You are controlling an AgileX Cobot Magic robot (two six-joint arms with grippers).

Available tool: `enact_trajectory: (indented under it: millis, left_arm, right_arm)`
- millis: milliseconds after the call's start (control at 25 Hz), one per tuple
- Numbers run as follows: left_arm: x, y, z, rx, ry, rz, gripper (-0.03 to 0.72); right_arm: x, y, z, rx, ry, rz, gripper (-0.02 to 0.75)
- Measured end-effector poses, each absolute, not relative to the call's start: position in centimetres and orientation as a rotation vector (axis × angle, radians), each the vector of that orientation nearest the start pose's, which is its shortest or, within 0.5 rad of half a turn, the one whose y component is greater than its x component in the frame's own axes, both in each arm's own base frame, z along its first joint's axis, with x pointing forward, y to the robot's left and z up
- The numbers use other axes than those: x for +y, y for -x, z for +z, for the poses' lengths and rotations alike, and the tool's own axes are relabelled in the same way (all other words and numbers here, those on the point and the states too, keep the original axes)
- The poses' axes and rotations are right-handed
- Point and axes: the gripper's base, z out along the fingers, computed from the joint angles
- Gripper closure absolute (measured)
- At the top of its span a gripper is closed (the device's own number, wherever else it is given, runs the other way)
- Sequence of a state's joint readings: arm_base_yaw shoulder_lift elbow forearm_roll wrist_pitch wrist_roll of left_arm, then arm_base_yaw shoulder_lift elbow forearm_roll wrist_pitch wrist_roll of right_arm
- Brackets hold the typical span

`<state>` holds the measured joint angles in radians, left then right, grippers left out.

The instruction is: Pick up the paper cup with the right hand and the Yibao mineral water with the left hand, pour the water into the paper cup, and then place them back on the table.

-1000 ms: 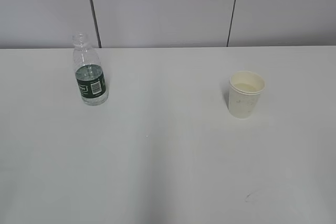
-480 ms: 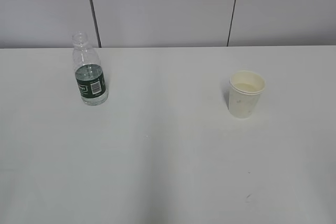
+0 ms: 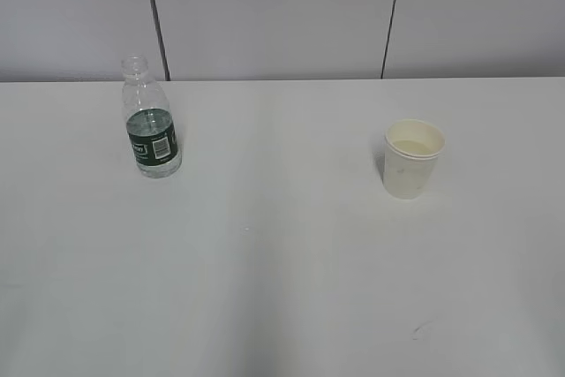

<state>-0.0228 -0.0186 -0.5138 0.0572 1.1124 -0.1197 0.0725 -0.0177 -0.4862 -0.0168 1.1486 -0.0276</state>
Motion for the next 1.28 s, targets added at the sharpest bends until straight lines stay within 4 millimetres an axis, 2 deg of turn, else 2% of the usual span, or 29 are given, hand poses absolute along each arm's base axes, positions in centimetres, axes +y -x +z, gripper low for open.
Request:
enact_trajectory:
  millis: [1280]
  left_arm:
    - [0.49, 1.15, 27.69, 2.06, 0.105, -0.019, 0.346]
  right_arm:
    - [-0.16, 0.98, 26.65, 2.126, 0.073, -0.009, 0.161]
